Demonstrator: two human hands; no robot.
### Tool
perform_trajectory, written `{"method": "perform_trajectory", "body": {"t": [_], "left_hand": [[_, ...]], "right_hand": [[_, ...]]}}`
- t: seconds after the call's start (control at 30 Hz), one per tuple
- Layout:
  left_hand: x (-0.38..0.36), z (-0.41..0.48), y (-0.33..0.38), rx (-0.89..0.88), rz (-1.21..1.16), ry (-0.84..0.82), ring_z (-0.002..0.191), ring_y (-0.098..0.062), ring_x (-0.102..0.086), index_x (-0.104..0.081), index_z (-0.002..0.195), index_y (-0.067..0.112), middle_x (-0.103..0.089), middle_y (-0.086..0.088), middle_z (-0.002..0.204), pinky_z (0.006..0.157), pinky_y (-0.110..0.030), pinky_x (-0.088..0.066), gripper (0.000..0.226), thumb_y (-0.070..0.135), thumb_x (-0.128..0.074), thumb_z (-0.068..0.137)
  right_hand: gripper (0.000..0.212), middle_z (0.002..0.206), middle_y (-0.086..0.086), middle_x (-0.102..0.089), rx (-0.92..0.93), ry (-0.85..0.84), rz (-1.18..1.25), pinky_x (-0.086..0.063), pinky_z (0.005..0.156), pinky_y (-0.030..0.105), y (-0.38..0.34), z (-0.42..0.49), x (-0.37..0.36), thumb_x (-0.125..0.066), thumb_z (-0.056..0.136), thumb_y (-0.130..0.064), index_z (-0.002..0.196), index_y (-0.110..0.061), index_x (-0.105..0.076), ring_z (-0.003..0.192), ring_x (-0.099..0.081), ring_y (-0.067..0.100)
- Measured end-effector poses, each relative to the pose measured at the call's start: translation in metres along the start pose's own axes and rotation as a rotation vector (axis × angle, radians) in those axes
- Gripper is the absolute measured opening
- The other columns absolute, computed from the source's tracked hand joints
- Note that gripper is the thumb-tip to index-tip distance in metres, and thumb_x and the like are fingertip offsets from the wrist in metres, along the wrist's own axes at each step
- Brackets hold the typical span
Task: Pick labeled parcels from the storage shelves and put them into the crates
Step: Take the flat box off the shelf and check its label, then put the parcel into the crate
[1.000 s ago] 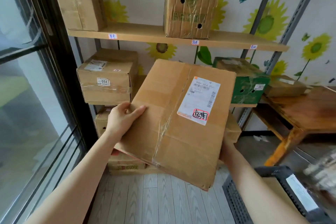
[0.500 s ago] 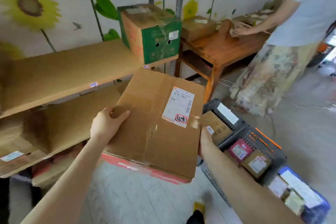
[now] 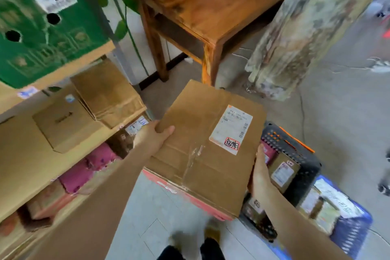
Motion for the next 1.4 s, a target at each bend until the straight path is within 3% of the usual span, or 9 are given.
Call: {"method": "perform_trajectory", "body": {"t": [0.2, 0.47, 0.57, 0.7, 0.9, 1.1, 1.2, 1.3, 1.4], "left_hand": [[-0.090, 0.150, 0.017, -0.018, 0.090, -0.096, 0.115, -0.034, -0.055, -0.050, 0.130, 0.010, -0.059, -0.017, 0.125, 0.095, -0.042, -0.045, 0.056, 0.043, -0.059, 0.086], [-0.221, 0.302, -0.010, 0.040, 0.150, -0.206, 0.086, -0.025, -0.051, -0.049, 0.129, 0.010, -0.058, -0.012, 0.106, 0.062, -0.027, -0.038, 0.036, 0.019, -0.048, 0.094], [-0.258, 0.341, -0.033, 0.036, 0.190, -0.234, 0.097, -0.032, -0.055, -0.049, 0.131, 0.011, -0.060, -0.017, 0.115, 0.073, -0.033, -0.041, 0.038, 0.014, -0.047, 0.093], [-0.288, 0.357, -0.060, 0.035, 0.248, -0.313, 0.103, -0.043, -0.054, -0.045, 0.127, -0.003, -0.054, -0.030, 0.120, 0.081, -0.043, -0.044, 0.037, 0.008, -0.048, 0.092], [-0.288, 0.357, -0.064, 0.061, 0.234, -0.313, 0.107, -0.041, -0.054, -0.038, 0.137, 0.009, -0.054, -0.024, 0.124, 0.086, -0.044, -0.047, 0.047, 0.018, -0.050, 0.092], [-0.274, 0.320, -0.043, 0.137, 0.202, -0.262, 0.121, -0.035, -0.050, -0.031, 0.143, 0.013, -0.048, -0.015, 0.139, 0.096, -0.040, -0.041, 0.051, 0.027, -0.046, 0.095], [-0.257, 0.285, -0.043, 0.142, 0.140, -0.252, 0.127, -0.032, -0.045, -0.029, 0.144, 0.013, -0.041, -0.012, 0.146, 0.100, -0.039, -0.039, 0.052, 0.029, -0.044, 0.096], [-0.231, 0.239, -0.053, 0.198, 0.031, -0.207, 0.097, -0.026, -0.060, -0.037, 0.140, 0.012, -0.053, -0.014, 0.132, 0.078, -0.031, -0.045, 0.047, 0.029, -0.043, 0.096], [-0.200, 0.185, -0.057, 0.224, -0.140, -0.132, 0.053, -0.014, -0.040, -0.049, 0.096, 0.001, -0.055, -0.015, 0.076, 0.049, -0.025, -0.028, 0.025, 0.025, -0.043, 0.095]], "right_hand": [[0.062, 0.113, 0.002, -0.067, -0.058, 0.136, 0.055, -0.049, 0.091, 0.040, -0.010, 0.135, 0.006, -0.045, 0.078, -0.073, 0.117, -0.027, -0.062, 0.104, -0.063, 0.021], [0.041, 0.105, 0.006, -0.070, -0.146, 0.257, 0.077, -0.054, 0.077, 0.035, 0.029, 0.296, 0.005, -0.056, 0.087, -0.045, 0.114, -0.015, -0.061, 0.095, -0.066, 0.023], [0.025, 0.095, 0.005, -0.064, -0.197, 0.363, -0.012, -0.050, 0.067, 0.029, 0.040, 0.335, 0.008, -0.050, 0.094, -0.033, 0.098, -0.008, -0.055, 0.079, -0.061, 0.019], [0.039, 0.119, 0.009, -0.057, -0.195, 0.418, -0.221, -0.044, 0.078, 0.029, 0.061, 0.359, 0.010, -0.046, 0.096, -0.029, 0.126, -0.003, -0.047, 0.094, -0.052, 0.018], [0.037, 0.120, 0.010, -0.060, -0.232, 0.428, -0.203, -0.049, 0.087, 0.035, 0.065, 0.363, 0.007, -0.048, 0.096, -0.031, 0.124, -0.007, -0.050, 0.102, -0.059, 0.024], [0.031, 0.085, 0.023, -0.059, -0.280, 0.471, -0.313, -0.033, 0.054, 0.026, 0.047, 0.347, -0.001, -0.049, 0.091, -0.016, 0.112, 0.006, -0.056, 0.067, -0.042, 0.021], [0.037, 0.113, 0.020, -0.060, -0.219, 0.444, -0.417, -0.047, 0.075, 0.032, 0.040, 0.324, -0.007, -0.048, 0.093, -0.014, 0.125, 0.004, -0.049, 0.094, -0.058, 0.028], [0.040, 0.133, 0.013, -0.051, -0.142, 0.331, -0.507, -0.039, 0.089, 0.033, 0.033, 0.288, -0.020, -0.052, 0.093, -0.019, 0.130, -0.004, -0.048, 0.112, -0.050, 0.024], [0.038, 0.132, 0.010, -0.053, -0.095, 0.189, -0.512, -0.039, 0.099, 0.034, 0.026, 0.240, -0.037, -0.055, 0.092, -0.022, 0.127, -0.006, -0.052, 0.119, -0.049, 0.023]]}}
Point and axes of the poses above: each hand's wrist, its own z-axis towards the middle knuckle, its own x-axis out of the back of the hand, y = z × x, the point moved 4 cm from there along z, towards the middle knuckle
